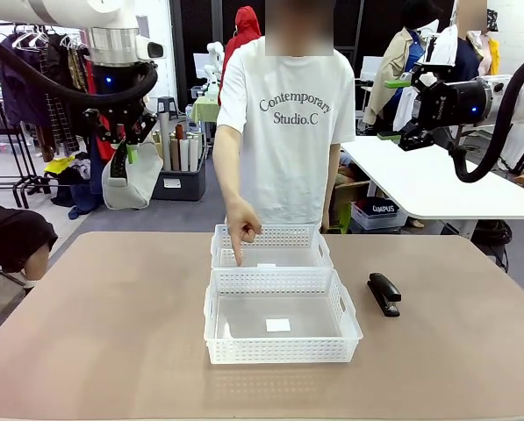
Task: Distribute items into two baskets.
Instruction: Move the picked Pencil pouch towards the Organizing basket indicated by the person, stopping as directed.
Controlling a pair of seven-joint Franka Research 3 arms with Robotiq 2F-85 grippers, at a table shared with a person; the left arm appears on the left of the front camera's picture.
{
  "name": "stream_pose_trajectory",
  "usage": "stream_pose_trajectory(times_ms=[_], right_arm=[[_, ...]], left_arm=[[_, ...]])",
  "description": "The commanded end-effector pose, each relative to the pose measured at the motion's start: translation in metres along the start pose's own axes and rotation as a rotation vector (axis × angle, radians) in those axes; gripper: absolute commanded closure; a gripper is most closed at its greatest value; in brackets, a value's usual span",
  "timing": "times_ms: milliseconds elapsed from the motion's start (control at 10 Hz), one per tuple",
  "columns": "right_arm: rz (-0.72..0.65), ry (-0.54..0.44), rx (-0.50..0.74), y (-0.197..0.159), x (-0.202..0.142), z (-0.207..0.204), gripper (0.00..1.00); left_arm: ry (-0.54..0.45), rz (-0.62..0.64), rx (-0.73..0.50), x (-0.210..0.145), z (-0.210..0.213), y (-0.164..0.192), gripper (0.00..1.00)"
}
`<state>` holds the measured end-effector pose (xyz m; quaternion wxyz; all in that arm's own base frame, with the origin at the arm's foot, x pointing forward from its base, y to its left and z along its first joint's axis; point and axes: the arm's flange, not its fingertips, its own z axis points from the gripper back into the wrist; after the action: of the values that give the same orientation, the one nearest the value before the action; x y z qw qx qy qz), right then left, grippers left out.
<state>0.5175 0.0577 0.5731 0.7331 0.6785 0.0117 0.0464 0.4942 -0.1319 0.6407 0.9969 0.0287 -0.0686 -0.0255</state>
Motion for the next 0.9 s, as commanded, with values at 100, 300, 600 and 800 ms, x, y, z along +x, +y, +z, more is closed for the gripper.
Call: stream_pose_trajectory(times_ms=[100,300,600,800], right_arm=[[0.005,0.003,0.002,0.002,-0.001,0.000,0.00],[0.005,0.003,0.002,0.002,-0.001,0.000,0.00],[0.005,0.003,0.002,0.002,-0.001,0.000,0.00],[0.005,0.003,0.002,0.002,-0.001,0.000,0.00]], left_arm=[[-0.002,-0.081,0.002,-0.008,0.011,0.003,1.00],[0.030,-0.336,0.005,-0.020,0.018,-0.005,1.00],[0.002,-0.602,0.034,-0.027,0.025,-0.030,1.00],[-0.060,-0.758,0.032,-0.027,0.030,-0.053,1.00]])
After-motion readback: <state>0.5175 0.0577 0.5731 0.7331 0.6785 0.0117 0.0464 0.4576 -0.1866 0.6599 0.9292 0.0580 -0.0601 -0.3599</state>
